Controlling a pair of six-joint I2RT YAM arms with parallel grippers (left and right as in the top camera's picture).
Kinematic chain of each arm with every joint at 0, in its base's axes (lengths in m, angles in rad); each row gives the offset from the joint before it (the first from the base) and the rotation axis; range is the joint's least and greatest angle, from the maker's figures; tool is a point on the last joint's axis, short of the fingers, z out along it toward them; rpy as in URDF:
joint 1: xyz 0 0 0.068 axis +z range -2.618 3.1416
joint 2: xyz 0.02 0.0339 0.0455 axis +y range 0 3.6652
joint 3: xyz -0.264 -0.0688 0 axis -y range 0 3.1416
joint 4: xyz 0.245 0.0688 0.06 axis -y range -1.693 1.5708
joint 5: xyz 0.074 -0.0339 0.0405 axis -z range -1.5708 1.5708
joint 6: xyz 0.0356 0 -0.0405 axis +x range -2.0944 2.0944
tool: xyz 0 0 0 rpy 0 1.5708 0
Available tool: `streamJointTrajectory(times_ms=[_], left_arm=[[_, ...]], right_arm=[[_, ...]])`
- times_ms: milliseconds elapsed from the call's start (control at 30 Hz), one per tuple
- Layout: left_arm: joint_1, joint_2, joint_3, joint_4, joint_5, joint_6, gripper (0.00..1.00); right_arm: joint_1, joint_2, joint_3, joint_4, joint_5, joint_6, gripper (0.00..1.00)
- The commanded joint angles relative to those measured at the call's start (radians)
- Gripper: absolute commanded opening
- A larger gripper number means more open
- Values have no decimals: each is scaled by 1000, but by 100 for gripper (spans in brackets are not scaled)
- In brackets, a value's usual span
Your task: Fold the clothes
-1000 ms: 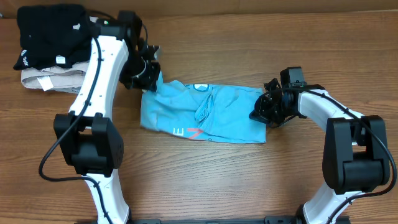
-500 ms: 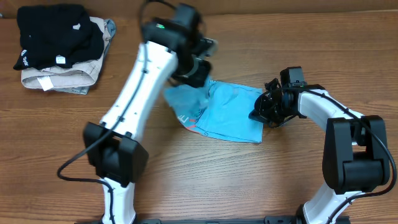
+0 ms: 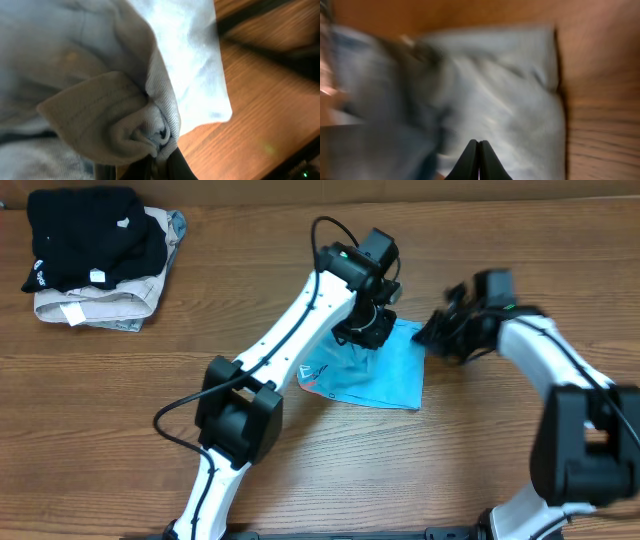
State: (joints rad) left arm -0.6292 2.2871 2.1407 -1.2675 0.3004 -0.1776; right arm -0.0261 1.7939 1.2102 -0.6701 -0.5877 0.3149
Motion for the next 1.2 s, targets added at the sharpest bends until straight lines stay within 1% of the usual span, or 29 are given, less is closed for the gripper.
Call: streamJointTrajectory(times_ms=[0, 100, 200, 333, 533, 633, 833, 1033, 1167], left_arm=[[-20, 5, 19, 26, 16, -42, 4], [-33, 4, 20, 50, 21, -48, 4], [-39, 2, 30, 46, 46, -48, 4], [-39, 1, 95, -9, 58, -47, 4], [-39, 1, 259, -95, 32, -31, 4], [-41, 1, 299, -106, 32, -31, 4], [-42, 6, 257, -87, 41, -28, 4], [-57, 29, 217, -32, 120, -28, 4], [-81, 47, 201, -13, 123, -29, 4]], right_arm=[[-73, -135, 167, -50, -21, 8, 4], [-131, -167, 277, -139, -21, -5, 4], [-177, -177, 342, -201, -21, -23, 4], [-211, -177, 349, -233, -20, -36, 4], [-214, -177, 349, -256, -1, -57, 4], [-214, -177, 349, -255, 3, -57, 4], [-215, -176, 349, -256, 10, -57, 4], [-217, -176, 349, -257, 10, -57, 4], [-219, -176, 349, -257, 10, -57, 4]])
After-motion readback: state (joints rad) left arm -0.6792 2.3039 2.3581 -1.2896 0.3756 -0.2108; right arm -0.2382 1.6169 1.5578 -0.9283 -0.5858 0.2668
